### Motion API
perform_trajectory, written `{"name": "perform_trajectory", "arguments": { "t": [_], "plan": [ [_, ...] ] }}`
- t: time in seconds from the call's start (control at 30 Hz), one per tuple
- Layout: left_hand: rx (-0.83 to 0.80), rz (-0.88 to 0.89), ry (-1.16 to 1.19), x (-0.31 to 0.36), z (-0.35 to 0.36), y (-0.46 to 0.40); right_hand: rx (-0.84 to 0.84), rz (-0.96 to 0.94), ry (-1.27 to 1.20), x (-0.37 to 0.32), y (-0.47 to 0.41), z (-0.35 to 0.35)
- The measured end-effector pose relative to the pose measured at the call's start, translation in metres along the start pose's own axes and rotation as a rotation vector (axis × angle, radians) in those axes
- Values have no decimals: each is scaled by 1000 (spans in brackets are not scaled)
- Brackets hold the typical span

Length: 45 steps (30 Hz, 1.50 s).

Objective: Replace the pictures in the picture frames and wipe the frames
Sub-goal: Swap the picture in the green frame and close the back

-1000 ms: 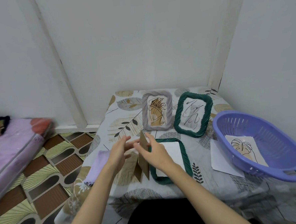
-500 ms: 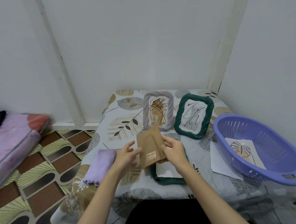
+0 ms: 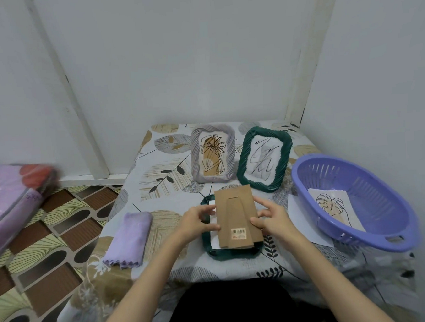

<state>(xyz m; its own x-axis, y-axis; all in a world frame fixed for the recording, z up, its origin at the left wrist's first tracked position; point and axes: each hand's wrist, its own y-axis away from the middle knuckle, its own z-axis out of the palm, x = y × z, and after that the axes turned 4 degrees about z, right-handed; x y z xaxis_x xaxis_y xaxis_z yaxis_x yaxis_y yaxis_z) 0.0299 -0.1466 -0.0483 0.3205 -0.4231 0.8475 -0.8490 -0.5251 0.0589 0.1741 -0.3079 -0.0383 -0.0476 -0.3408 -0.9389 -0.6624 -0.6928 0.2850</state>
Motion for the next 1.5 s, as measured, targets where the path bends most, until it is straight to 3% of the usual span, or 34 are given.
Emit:
{"name": "perform_trajectory", "arguments": {
  "t": [0.1,0.23,0.8,1.5],
  "plan": [
    [51,31,-283,-13,-3,0,2,11,-8,11,-2,0],
    [-18,28,-439,-22,-6,1,-5,2,-29,15,-3,5],
    [-19,-1,-454,-31,-5,3,16,-5,-6,21,-8,18],
    [-10,-16,-423,-26,-3,2,25,3,650,-10,-5,27]
  ]
}}
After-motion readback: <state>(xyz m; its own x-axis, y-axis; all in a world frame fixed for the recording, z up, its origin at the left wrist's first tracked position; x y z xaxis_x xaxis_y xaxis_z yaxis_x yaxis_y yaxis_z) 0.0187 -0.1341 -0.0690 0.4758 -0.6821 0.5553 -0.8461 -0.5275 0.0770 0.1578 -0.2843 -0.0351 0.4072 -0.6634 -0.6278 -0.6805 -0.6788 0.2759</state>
